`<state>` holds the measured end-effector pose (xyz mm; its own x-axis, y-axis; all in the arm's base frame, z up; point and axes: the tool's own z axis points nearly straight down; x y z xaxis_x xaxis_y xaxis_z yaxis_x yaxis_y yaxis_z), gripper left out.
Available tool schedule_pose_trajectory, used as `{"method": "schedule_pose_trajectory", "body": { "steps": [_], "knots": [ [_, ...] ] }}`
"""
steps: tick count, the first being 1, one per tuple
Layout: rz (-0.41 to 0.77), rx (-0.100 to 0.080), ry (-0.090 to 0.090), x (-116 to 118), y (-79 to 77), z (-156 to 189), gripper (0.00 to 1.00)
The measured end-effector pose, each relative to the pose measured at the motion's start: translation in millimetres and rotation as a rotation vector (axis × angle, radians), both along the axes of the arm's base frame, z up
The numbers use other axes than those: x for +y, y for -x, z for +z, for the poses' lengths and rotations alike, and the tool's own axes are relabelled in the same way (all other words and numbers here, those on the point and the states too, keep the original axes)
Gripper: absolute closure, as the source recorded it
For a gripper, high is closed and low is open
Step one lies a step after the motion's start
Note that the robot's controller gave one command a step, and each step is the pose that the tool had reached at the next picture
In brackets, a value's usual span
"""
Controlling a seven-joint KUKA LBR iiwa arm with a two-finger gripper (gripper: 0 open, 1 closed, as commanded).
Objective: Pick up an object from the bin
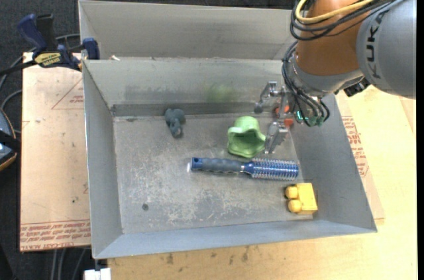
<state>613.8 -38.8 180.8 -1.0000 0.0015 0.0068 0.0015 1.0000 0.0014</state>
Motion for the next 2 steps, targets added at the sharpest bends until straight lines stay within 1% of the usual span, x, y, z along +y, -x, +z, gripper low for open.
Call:
{"method": "schedule_pose_trajectory", "body": {
  "steps": [1,2],
  "knots": [
    [0.228,-0.004,-0.002,40,-19.6,-72,0.00],
    [0.073,-0.018,-0.007,-8,-8.2,-105,0.00]
  ]
}}
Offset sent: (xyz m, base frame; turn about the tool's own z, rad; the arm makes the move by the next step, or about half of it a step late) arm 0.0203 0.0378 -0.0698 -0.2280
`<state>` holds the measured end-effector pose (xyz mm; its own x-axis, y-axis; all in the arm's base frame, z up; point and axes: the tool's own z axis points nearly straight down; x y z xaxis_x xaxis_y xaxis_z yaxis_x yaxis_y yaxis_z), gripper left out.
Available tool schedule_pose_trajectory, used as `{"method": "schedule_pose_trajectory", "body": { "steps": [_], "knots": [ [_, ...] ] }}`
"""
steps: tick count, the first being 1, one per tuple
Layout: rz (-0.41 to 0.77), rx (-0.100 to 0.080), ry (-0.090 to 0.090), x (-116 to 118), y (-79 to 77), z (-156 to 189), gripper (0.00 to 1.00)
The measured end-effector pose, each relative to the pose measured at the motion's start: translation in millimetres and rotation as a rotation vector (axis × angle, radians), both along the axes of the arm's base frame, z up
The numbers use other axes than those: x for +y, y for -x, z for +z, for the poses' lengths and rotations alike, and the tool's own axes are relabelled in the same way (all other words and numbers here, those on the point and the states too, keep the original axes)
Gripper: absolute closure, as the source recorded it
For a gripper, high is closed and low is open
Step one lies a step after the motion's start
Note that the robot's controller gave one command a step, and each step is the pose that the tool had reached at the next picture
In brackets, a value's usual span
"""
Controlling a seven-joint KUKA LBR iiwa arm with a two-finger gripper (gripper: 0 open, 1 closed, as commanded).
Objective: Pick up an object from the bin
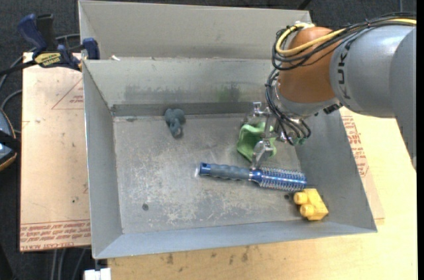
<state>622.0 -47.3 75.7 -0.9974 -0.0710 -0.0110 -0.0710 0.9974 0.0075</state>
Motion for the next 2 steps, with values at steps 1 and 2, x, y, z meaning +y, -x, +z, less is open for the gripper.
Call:
{"method": "schedule_pose_trajectory", "body": {
  "steps": [1,2],
  "knots": [
    [0.003,-0.004,0.006,-1,-1.4,2,1.00],
    [0.001,-0.002,0.009,-7,6.3,131,1.00]
  ]
}}
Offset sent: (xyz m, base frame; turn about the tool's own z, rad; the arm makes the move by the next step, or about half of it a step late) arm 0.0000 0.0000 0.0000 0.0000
